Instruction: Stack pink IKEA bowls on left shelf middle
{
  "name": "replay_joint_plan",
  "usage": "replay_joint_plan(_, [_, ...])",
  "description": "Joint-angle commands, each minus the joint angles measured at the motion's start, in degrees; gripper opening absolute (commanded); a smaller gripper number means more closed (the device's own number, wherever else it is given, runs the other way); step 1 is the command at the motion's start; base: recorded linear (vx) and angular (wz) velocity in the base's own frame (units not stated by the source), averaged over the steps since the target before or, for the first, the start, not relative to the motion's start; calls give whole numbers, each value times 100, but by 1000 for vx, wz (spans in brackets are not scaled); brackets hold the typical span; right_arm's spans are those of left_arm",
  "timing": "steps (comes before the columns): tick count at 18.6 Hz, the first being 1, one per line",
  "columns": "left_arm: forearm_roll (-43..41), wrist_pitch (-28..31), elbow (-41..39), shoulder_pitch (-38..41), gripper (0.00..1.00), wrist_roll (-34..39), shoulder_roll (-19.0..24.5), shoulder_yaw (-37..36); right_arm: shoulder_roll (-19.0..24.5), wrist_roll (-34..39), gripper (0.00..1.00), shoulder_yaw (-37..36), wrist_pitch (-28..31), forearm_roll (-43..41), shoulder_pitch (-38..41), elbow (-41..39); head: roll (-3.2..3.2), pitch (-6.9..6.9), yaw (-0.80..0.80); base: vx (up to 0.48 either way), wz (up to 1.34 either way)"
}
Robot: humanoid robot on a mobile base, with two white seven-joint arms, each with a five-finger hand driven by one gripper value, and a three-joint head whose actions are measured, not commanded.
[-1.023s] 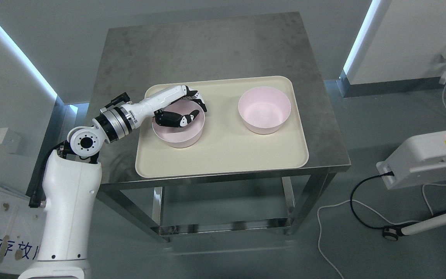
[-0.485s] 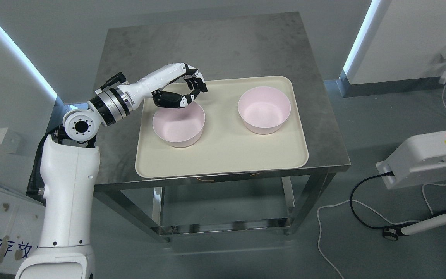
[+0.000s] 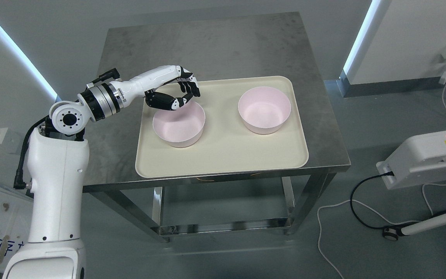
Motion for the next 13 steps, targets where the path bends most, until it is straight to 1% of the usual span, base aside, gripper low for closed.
replay_joint_plan(1, [-5,3,-53,-65,45,-31,-163,-221,-100,-3,100,-26,3,-9,0,-100,0,0,0,0,0])
replay_joint_plan(2, [-5,-14,-53,-48,49,-39,-269,-229,-100,-3,100,-26,3,-9,0,-100,0,0,0,0,0])
replay_joint_plan(4, [-14,-67,-123,-39,55,-66,-314,-264,-100,-3,100,-26,3,-9,9,-100,0,0,0,0,0])
replay_joint_plan(7, [-162,-41,-194,-65,54,-75,-192,-658,-100,-3,100,-26,3,-9,0,-100,0,0,0,0,0])
replay_joint_plan(11, [-856,-41,-167,5,53,-75,-147,-739,-100,-3,100,-26,3,-9,0,-100,0,0,0,0,0])
replay_joint_plan(13, [-971,-76,-150,49,49,-75,-138,-774,-100,-3,100,-26,3,-9,0,-100,0,0,0,0,0])
